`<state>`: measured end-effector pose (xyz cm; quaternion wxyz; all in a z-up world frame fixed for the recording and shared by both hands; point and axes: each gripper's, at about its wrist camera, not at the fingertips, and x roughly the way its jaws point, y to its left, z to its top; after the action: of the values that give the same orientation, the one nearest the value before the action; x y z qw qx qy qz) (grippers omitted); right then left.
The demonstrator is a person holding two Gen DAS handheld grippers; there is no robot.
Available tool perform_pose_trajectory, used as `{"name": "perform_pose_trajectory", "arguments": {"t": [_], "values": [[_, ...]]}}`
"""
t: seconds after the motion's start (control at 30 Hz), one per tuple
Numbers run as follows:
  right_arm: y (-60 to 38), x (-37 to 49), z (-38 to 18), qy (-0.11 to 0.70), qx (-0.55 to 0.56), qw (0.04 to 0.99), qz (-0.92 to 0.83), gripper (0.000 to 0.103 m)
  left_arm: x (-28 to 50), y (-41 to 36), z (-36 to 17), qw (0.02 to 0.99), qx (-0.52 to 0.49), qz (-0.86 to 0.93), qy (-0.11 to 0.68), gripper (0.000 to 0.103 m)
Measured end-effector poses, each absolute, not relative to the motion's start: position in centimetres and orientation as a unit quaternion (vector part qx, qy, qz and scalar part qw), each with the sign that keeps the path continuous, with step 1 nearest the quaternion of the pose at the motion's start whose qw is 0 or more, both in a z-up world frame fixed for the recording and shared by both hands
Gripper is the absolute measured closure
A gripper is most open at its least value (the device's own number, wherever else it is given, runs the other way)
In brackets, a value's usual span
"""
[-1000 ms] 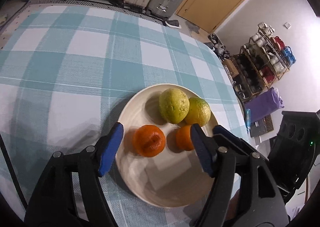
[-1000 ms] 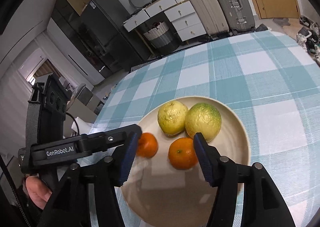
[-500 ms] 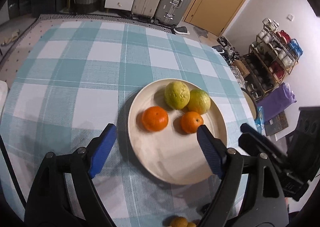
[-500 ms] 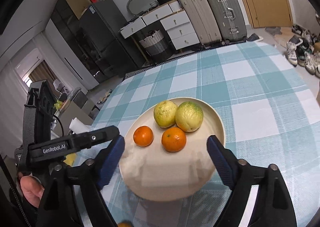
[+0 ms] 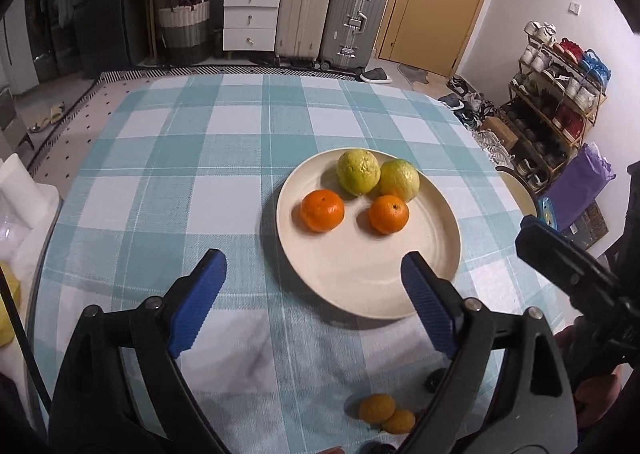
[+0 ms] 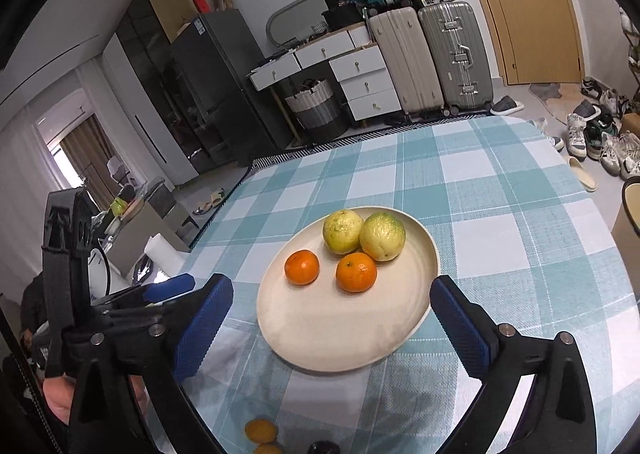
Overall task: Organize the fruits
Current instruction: 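Lift both tools away from the plate toward the remaining fruits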
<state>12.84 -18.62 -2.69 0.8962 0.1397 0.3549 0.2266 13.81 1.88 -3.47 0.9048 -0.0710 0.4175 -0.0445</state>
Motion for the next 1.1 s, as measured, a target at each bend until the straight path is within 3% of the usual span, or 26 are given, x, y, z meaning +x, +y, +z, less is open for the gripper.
{"name": "perform_pose_trajectory", "arguments": {"t": [0.07, 0.13, 0.67, 1.1], "values": [[-18.6, 12.3, -2.4, 0.35, 0.137, 0.898, 0.228, 0.001, 12.9, 1.8, -3.2, 0.908, -0.068, -0.038, 0.411, 0.003], [-18.5, 11.5, -2.1, 0.345, 0.132, 0.9, 0.23, 0.001, 12.2, 1.7, -3.0, 0.913, -0.065, -0.032, 0.402, 0.001], [-18.2, 5.8, -1.2, 0.315, 0.096, 0.908, 0.258, 0.0, 6.7, 0.2, -2.9, 0.917, -0.034, -0.031, 0.395, 0.001], [-17.9, 2.4, -2.8, 0.336, 0.084, 0.904, 0.25, 0.0, 2.5, 1.0, -4.2, 0.911, -0.05, -0.044, 0.408, 0.001]]}}
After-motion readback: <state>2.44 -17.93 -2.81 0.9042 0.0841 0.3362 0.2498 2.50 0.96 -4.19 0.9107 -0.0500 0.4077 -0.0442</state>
